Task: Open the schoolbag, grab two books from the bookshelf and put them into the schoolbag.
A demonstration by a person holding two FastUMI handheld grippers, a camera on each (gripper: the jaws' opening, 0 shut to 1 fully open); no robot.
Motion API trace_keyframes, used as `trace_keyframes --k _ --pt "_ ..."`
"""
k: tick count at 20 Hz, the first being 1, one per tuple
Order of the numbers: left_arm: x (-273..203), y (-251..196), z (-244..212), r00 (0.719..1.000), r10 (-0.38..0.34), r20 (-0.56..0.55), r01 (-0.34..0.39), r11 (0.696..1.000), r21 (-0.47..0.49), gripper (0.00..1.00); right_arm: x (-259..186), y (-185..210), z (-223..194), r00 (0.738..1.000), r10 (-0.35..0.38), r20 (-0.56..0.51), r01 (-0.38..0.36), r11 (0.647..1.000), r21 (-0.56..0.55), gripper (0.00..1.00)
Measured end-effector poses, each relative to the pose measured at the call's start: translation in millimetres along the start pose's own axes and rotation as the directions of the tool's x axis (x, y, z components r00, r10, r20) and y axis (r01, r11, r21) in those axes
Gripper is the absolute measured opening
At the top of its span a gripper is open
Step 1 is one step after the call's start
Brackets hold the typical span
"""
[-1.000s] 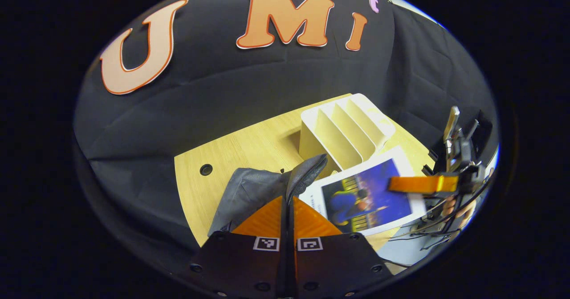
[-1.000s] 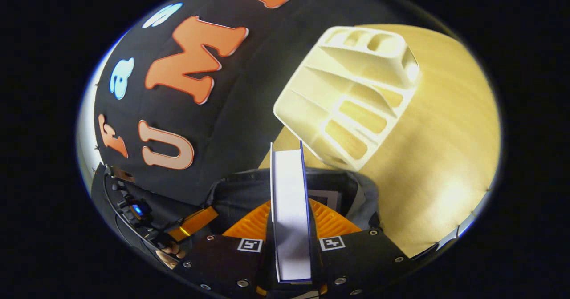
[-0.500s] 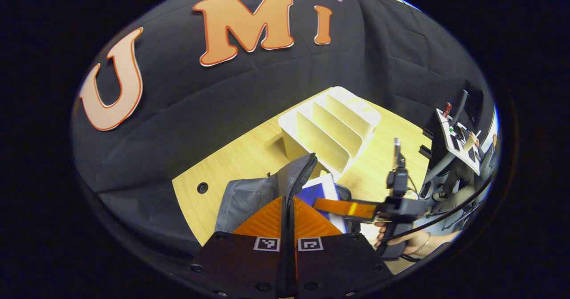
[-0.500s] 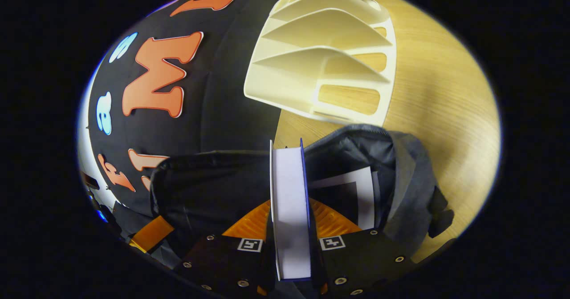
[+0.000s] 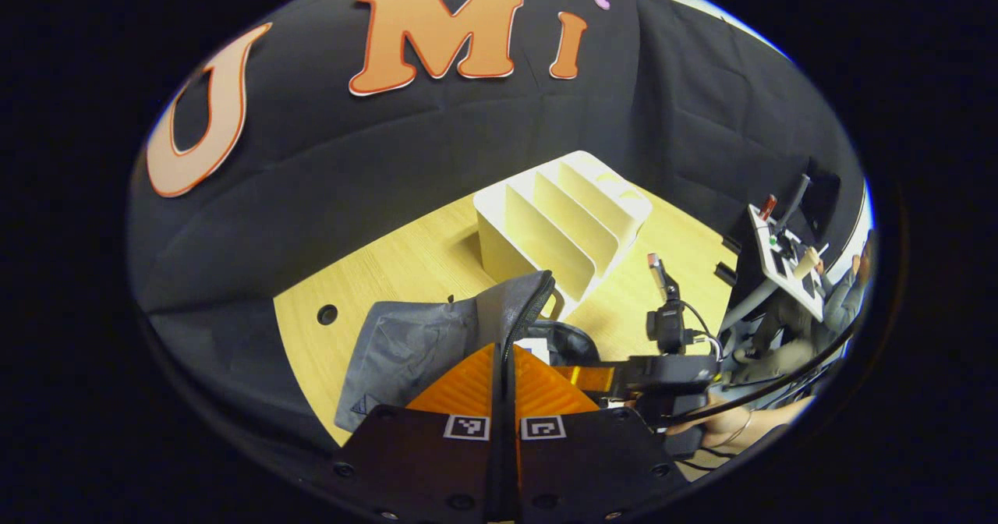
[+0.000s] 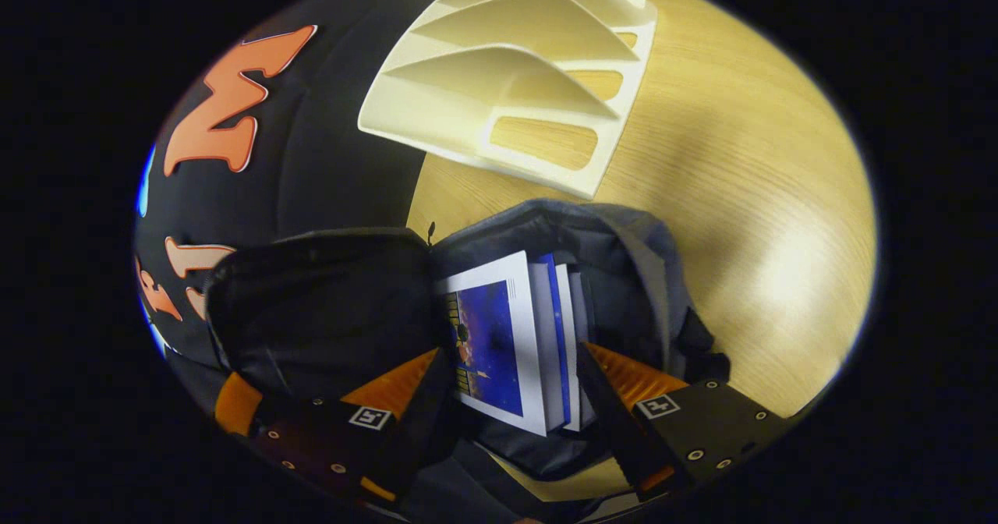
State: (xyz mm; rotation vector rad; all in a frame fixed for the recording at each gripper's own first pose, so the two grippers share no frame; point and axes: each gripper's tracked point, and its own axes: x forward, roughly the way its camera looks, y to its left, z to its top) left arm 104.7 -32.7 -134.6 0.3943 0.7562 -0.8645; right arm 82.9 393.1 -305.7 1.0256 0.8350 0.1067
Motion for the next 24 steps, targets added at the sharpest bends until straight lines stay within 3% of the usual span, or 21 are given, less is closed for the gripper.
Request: trace_keyframes --k 4,8,11,12,15,18,20,22,24 --pt "11 -9 -17 1.000 -0.006 -0.006 0.005 0.994 -0.110 0.01 -54 -25 59 0.987 -0.120 0.109 0.136 0.978 -0.158 0.98" --pt "25 -45 -28 1.000 -0.001 -0.010 -0.001 0.981 -0.192 0.10 -100 -46 123 0.951 -0.203 0.232 0.270 0.911 -0.312 0.98" --pt "36 -75 -33 0.999 0.049 -0.024 -0.053 0.962 -0.267 0.51 -128 -57 162 0.937 -0.212 0.277 0.317 0.848 -0.424 0.98" --pt "37 -87 -32 0.997 0.077 -0.022 -0.080 0.950 -0.301 0.52 -138 -60 172 0.939 -0.204 0.277 0.316 0.832 -0.456 0.99" --pt "39 -124 -22 0.983 0.182 0.026 -0.160 0.918 -0.363 1.00 -172 -57 214 0.941 -0.128 0.313 0.294 0.765 -0.572 0.98" --pt "28 -134 7 0.917 0.376 0.130 -0.305 0.875 -0.376 0.98 -215 -35 257 0.922 0.011 0.387 0.285 0.656 -0.699 0.98" --pt "20 -144 30 0.879 0.409 0.246 -0.301 0.875 -0.378 0.98 -245 -11 276 0.896 0.130 0.424 0.272 0.595 -0.756 0.98" --pt "9 -133 54 0.796 0.491 0.355 -0.345 0.849 -0.401 0.98 -275 19 284 0.859 0.261 0.440 0.238 0.556 -0.796 0.98" --pt "-13 -122 81 0.682 0.557 0.474 -0.371 0.822 -0.431 0.98 -303 42 285 0.814 0.367 0.450 0.226 0.514 -0.828 0.97"
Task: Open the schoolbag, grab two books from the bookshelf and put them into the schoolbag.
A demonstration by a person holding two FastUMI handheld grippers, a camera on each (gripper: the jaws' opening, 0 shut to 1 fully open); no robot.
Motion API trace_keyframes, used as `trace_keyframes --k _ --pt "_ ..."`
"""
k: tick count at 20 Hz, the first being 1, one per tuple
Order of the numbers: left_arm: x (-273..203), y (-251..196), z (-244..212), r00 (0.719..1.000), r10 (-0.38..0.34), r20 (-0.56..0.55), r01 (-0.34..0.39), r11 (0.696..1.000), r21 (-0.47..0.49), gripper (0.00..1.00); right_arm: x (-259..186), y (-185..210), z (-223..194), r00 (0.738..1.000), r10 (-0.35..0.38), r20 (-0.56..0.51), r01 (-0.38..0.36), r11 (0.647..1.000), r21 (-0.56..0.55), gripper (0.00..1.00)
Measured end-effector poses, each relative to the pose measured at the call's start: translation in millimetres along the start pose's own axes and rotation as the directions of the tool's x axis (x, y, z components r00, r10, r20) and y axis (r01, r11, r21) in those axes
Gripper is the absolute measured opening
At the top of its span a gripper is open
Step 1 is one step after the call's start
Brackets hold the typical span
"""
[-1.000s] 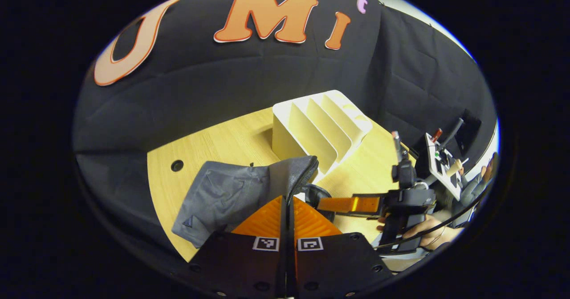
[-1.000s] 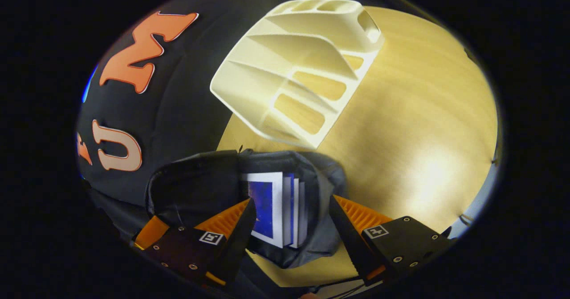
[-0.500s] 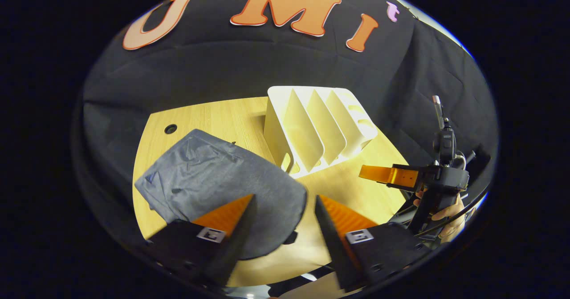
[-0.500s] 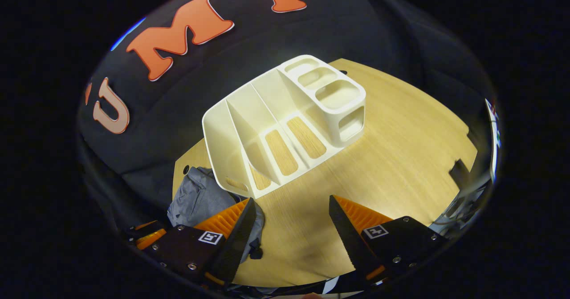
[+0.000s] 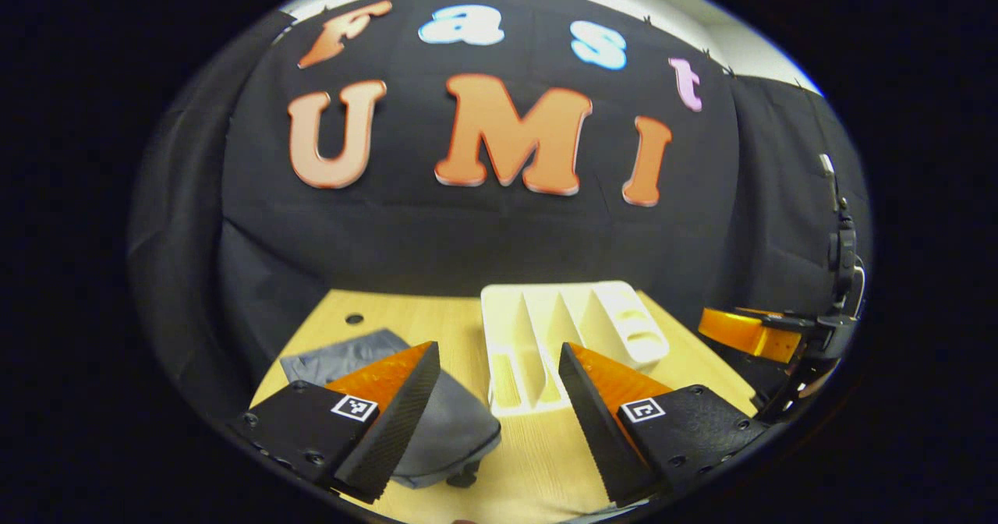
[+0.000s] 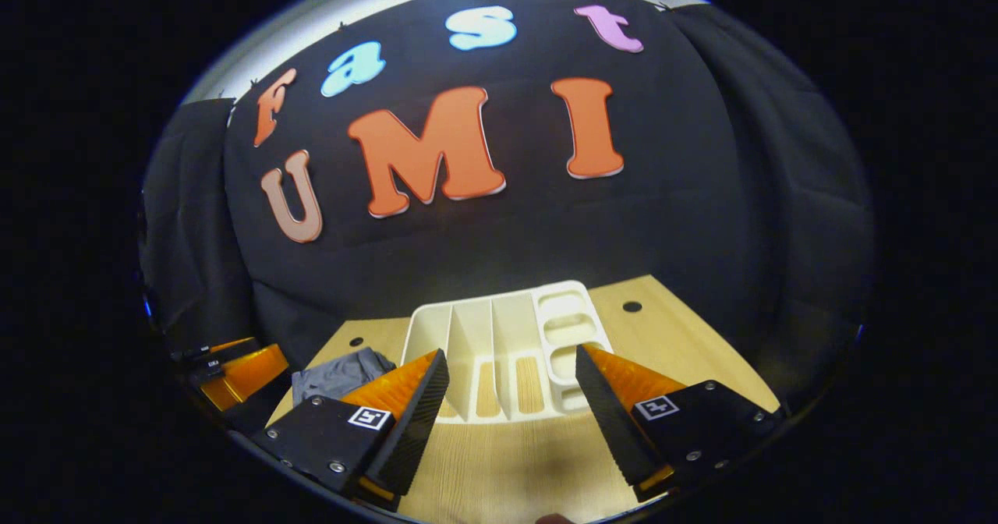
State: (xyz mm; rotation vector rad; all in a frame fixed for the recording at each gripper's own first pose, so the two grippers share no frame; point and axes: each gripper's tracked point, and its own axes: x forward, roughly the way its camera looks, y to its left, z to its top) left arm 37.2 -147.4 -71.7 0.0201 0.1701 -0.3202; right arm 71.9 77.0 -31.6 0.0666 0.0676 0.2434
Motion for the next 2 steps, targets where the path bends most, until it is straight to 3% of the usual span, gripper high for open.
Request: trace_keyframes --k 2 --pt "-5 -4 31 0.990 0.007 0.139 -0.005 1.000 -0.014 0.97 -16 -2 24 0.996 -0.008 0.084 0.013 0.998 -0.058 0.97"
